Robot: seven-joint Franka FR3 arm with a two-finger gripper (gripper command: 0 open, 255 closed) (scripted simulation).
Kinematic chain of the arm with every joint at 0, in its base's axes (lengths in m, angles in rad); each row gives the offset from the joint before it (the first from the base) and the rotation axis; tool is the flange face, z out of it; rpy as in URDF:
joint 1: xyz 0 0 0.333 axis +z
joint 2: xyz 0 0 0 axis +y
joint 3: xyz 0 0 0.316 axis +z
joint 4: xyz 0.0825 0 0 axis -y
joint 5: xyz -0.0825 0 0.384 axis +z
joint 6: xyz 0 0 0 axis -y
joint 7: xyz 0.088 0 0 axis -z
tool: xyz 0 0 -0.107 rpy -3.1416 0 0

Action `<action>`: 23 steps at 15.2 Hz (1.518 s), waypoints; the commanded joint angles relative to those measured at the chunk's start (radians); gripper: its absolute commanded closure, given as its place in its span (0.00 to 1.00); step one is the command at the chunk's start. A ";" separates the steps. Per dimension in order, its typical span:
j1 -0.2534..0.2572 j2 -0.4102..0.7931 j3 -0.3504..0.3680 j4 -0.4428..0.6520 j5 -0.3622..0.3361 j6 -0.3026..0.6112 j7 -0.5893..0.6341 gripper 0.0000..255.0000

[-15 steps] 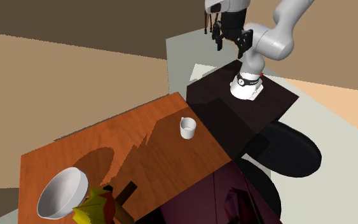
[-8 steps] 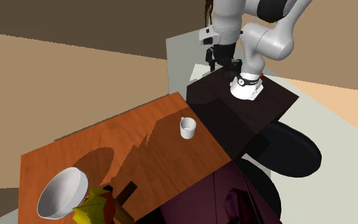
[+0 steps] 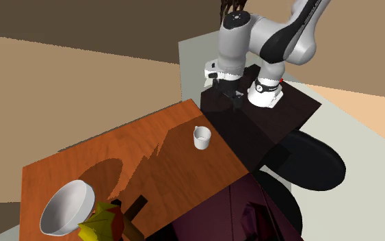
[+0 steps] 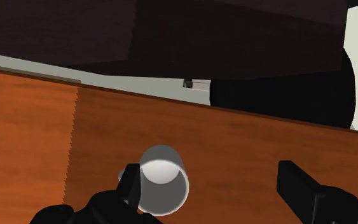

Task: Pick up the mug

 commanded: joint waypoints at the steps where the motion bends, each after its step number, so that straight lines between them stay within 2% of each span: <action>1: -0.001 0.087 0.014 0.002 -0.005 0.096 0.020 0.00; 7: -0.020 0.360 0.043 0.043 -0.062 0.348 0.094 0.00; 13: -0.017 0.644 0.026 0.146 -0.198 0.542 0.222 0.00; 15: -0.004 0.709 0.008 0.179 -0.230 0.578 0.254 0.00; 23: 0.020 0.831 -0.026 0.206 -0.271 0.674 0.289 0.00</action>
